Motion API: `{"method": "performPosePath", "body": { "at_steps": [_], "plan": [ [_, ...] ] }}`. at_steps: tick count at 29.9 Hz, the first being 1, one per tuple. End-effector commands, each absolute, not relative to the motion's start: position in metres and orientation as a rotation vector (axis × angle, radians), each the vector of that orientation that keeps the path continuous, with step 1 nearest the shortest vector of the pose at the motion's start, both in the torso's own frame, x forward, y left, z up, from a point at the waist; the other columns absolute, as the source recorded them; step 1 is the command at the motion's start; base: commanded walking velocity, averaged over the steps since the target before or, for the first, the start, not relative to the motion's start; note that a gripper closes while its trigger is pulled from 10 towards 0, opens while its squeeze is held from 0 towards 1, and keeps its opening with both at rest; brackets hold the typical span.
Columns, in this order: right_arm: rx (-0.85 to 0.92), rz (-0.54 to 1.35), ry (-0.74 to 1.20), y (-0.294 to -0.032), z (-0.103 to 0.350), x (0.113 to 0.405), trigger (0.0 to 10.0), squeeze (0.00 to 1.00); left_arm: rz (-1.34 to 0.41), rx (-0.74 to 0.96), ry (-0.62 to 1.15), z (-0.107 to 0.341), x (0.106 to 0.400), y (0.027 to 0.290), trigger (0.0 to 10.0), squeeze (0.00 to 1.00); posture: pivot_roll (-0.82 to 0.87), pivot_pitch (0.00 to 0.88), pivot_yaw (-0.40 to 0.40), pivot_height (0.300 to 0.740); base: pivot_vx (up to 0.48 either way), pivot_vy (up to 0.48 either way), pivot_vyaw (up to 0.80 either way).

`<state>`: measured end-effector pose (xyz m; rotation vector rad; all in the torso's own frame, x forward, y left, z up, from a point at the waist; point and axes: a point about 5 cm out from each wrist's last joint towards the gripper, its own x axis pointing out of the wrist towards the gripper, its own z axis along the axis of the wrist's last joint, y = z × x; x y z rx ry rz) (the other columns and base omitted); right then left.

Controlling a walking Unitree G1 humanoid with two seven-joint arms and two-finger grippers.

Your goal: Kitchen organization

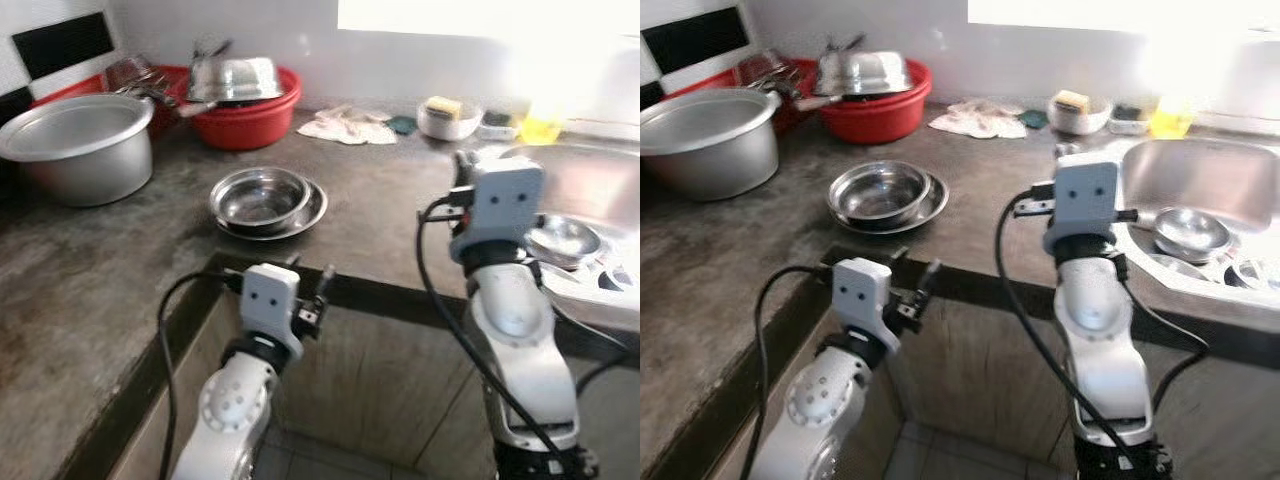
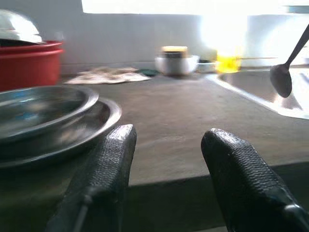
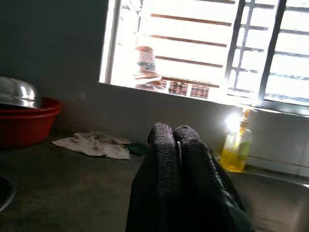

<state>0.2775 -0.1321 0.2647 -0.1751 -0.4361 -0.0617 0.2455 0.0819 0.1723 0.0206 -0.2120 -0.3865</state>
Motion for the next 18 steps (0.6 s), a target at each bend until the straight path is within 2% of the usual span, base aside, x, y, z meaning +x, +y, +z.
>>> {"method": "performPosePath", "body": {
  "at_steps": [1,4,9,15,16,17,18],
  "plan": [
    [-0.181,-0.075,-0.453,-0.135,0.2684,0.2762,0.0,0.0,-0.404,0.037,-0.211,0.1725,0.2457,0.0776,10.0,0.0,0.07,0.064,-0.008,0.74,0.0,0.0,0.0],
    [-0.177,-0.07,-0.45,-0.1344,0.268,0.2766,0.0,0.0,-0.41,0.036,-0.216,0.1728,0.245,0.0764,10.0,0.0,0.07,0.062,-0.01,0.74,0.0,-0.185,-0.35],
    [-0.173,-0.063,-0.441,-0.1334,0.2668,0.2775,0.0,0.0,-0.407,0.049,-0.219,0.1727,0.2463,0.076,10.0,0.0,0.07,0.057,-0.01,0.74,0.294,-0.375,-0.8],
    [-0.176,-0.062,-0.437,-0.1326,0.266,0.2783,0.0,0.0,-0.389,0.027,-0.211,0.1733,0.2483,0.0778,10.0,0.0,0.07,0.051,-0.01,0.74,0.0,0.0,-0.77],
    [-0.182,-0.055,-0.439,-0.1319,0.266,0.2785,0.0,0.0,-0.392,0.038,-0.212,0.1728,0.248,0.0779,10.0,0.0,0.07,0.05,-0.008,0.74,0.0,0.0,0.0],
    [-0.192,-0.048,-0.439,-0.1306,0.2658,0.2791,4.6,0.0,-0.403,0.056,-0.216,0.1724,0.247,0.0772,10.0,0.0,0.07,0.05,-0.008,0.74,0.0,0.0,0.0],
    [-0.191,-0.049,-0.438,-0.1305,0.2656,0.2793,4.6,0.0,-0.406,0.057,-0.218,0.1725,0.2466,0.0768,10.0,0.0,0.07,0.048,-0.011,0.74,0.0,0.0,0.0]
  ]
}}
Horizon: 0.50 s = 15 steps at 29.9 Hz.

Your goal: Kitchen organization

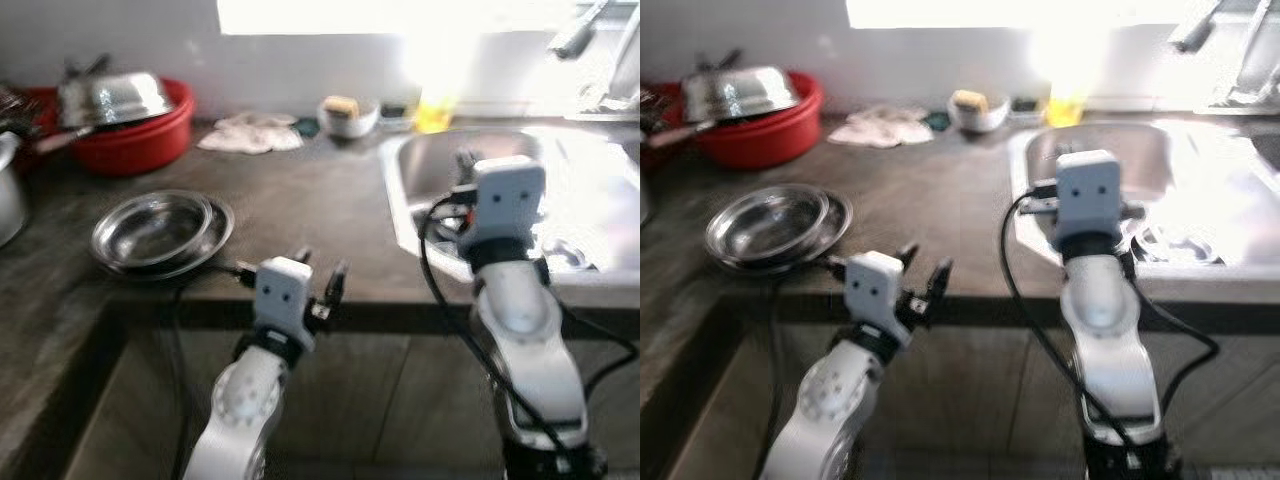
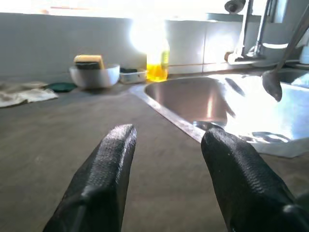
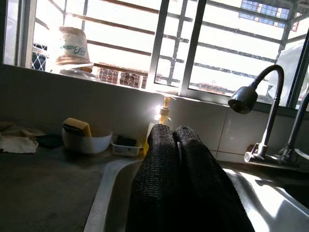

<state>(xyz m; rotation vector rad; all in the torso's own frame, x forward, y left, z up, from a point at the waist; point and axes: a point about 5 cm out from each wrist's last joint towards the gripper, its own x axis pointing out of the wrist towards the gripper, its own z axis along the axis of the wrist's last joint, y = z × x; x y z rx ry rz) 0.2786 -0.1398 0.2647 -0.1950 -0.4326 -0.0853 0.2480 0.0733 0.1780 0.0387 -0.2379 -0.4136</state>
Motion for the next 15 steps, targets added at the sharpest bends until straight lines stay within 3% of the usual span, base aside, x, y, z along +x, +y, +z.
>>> {"method": "performPosePath", "body": {
  "at_steps": [1,2,15],
  "plan": [
    [-0.19,-0.049,-0.436,-0.1305,0.2654,0.2793,4.6,0.0,-0.408,0.058,-0.219,0.1725,0.2464,0.0766,10.0,0.0,0.07,0.048,-0.011,0.74,0.0,0.0,0.0],
    [-0.191,-0.049,-0.435,-0.1304,0.2652,0.2797,10.0,0.0,-0.408,0.06,-0.221,0.1726,0.2462,0.0765,10.0,0.0,0.07,0.048,-0.011,0.74,0.262,-0.398,0.0],
    [-0.192,-0.051,-0.428,-0.1343,0.2671,0.2859,10.0,0.0,-0.41,0.072,-0.216,0.1711,0.2462,0.0758,10.0,0.0,0.07,0.052,-0.011,0.74,0.253,-0.405,0.0]
  ]
}}
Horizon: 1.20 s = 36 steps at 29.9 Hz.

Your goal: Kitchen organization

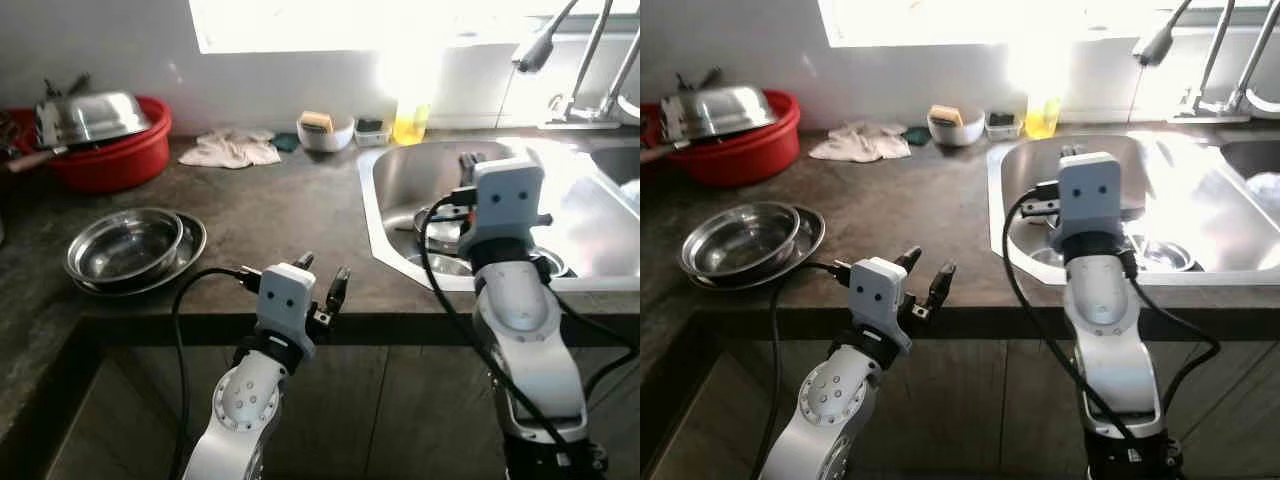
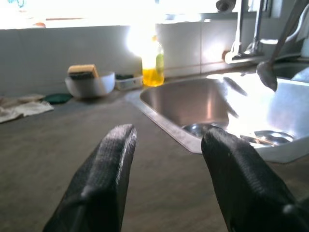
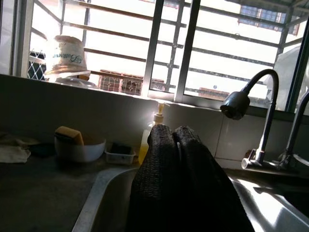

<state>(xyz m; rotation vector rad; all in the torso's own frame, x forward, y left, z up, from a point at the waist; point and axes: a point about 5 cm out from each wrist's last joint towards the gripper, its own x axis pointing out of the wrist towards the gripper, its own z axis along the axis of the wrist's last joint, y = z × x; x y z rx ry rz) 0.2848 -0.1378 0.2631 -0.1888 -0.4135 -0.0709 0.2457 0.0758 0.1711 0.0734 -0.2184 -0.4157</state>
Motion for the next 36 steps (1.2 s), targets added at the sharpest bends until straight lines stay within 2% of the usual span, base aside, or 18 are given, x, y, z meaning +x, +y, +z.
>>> {"method": "performPosePath", "body": {
  "at_steps": [1,15,22,28,36],
  "plan": [
    [-0.192,-0.051,-0.428,-0.134,0.267,0.286,10.0,0.0,-0.411,0.07,-0.216,0.171,0.246,0.076,10.0,0.0,0.07,0.052,-0.011,0.74,0.247,-0.409,0.0],
    [-0.202,-0.02,-0.403,-0.132,0.265,0.289,10.0,0.0,-0.413,0.083,-0.22,0.171,0.245,0.076,10.0,0.0,0.07,0.065,-0.013,0.74,0.055,-0.441,0.0],
    [-0.218,-0.016,-0.404,-0.136,0.268,0.293,10.0,0.0,-0.413,0.077,-0.221,0.171,0.245,0.075,10.0,0.0,0.07,0.071,-0.015,0.74,0.348,-0.325,0.0],
    [-0.248,-0.002,-0.349,-0.14,0.267,0.305,10.0,0.0,-0.403,0.061,-0.212,0.17,0.245,0.075,10.0,0.0,0.07,0.079,-0.019,0.74,0.463,0.0,0.0],
    [-0.277,0.002,-0.243,-0.148,0.261,0.335,10.0,0.0,-0.384,0.039,-0.2,0.17,0.243,0.075,10.0,0.0,0.08,0.098,-0.026,0.74,0.0,0.0,0.0]
  ]
}}
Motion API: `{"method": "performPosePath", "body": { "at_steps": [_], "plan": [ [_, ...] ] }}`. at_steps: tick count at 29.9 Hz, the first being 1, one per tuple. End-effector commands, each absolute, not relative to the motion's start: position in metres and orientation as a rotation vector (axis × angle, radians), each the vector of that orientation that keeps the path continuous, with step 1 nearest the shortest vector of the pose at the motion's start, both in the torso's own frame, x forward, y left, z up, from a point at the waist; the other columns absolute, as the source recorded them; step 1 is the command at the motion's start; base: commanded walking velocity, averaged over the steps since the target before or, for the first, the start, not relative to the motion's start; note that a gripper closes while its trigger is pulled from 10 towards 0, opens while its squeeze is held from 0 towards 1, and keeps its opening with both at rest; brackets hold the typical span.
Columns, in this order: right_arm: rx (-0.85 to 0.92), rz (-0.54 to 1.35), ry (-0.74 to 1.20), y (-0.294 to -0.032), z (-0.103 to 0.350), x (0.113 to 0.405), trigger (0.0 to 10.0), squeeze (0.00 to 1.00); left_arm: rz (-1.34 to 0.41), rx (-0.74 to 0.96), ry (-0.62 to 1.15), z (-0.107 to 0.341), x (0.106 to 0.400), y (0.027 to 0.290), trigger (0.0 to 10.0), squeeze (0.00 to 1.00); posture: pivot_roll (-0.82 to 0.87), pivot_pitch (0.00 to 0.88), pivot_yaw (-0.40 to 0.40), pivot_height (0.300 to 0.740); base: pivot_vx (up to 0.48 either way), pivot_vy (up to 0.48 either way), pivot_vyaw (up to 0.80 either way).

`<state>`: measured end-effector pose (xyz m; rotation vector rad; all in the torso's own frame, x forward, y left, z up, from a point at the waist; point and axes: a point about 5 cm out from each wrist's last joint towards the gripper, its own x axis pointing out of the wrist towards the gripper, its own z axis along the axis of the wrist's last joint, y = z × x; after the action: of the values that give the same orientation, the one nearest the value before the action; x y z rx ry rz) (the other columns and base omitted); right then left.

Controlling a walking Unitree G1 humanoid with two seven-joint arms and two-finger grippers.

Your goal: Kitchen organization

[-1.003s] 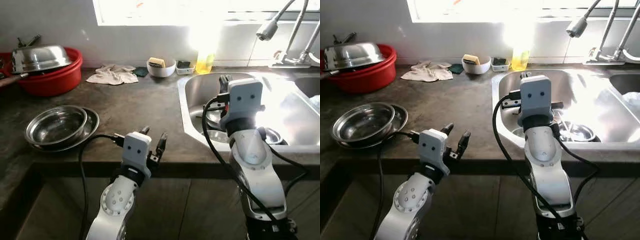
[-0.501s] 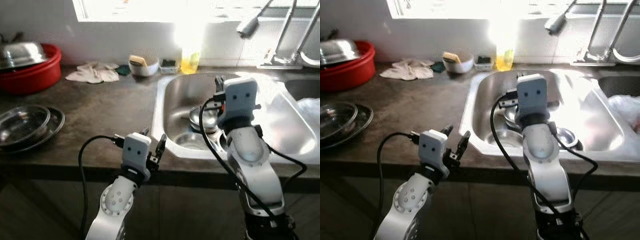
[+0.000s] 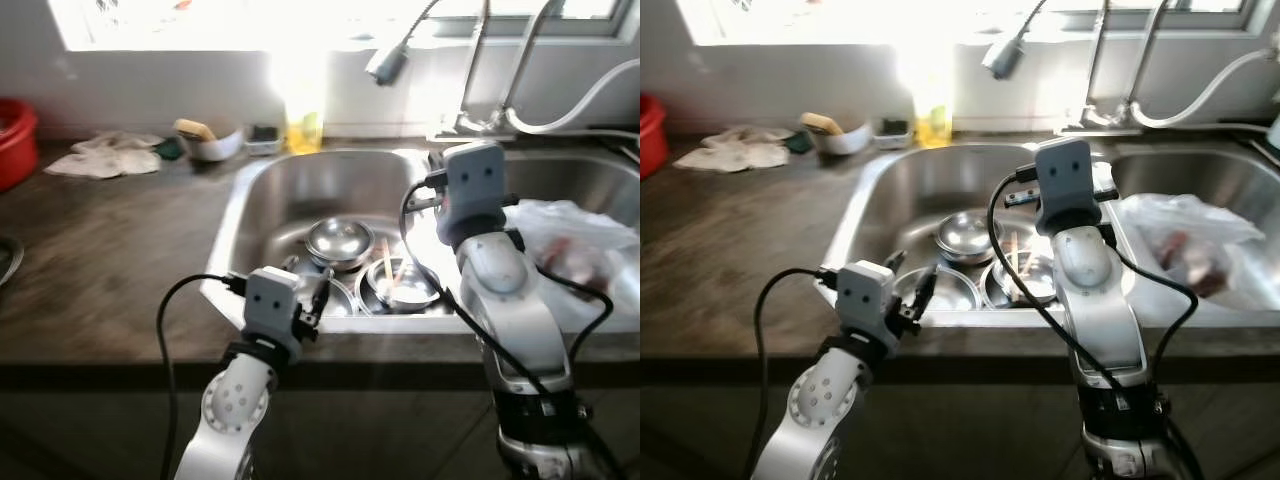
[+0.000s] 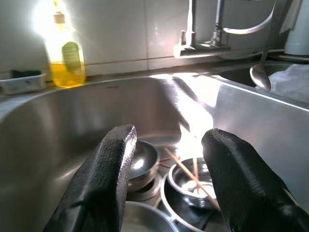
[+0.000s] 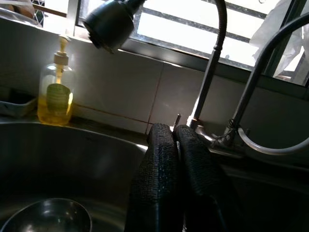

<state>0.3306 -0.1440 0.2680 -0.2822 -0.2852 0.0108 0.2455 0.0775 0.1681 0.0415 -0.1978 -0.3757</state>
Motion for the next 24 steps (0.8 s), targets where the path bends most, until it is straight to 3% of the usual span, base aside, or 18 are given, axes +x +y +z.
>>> {"method": "performPosePath", "body": {
  "at_steps": [1,20,21,22,24],
  "plan": [
    [-0.275,0.003,-0.232,-0.149,0.261,0.34,10.0,0.0,-0.385,0.036,-0.199,0.17,0.242,0.075,10.0,0.0,0.08,0.103,-0.027,0.74,0.0,0.0,0.0],
    [-0.308,0.137,-0.013,-0.135,0.233,0.391,10.0,0.0,-0.368,0.041,-0.167,0.167,0.229,0.078,10.0,0.0,0.12,0.144,-0.05,0.74,0.0,0.0,0.0],
    [-0.303,0.145,-0.006,-0.134,0.23,0.391,10.0,0.22,-0.368,0.042,-0.167,0.167,0.229,0.078,10.0,0.0,0.12,0.144,-0.05,0.74,0.0,0.0,0.0],
    [-0.295,0.153,0.002,-0.133,0.228,0.391,10.0,1.0,-0.367,0.042,-0.167,0.167,0.229,0.078,10.0,0.0,0.12,0.143,-0.05,0.74,0.0,0.0,0.0],
    [-0.291,0.158,0.007,-0.132,0.225,0.391,10.0,1.0,-0.366,0.042,-0.164,0.167,0.228,0.078,10.0,0.0,0.12,0.143,-0.05,0.74,0.0,0.0,0.0]
  ]
}}
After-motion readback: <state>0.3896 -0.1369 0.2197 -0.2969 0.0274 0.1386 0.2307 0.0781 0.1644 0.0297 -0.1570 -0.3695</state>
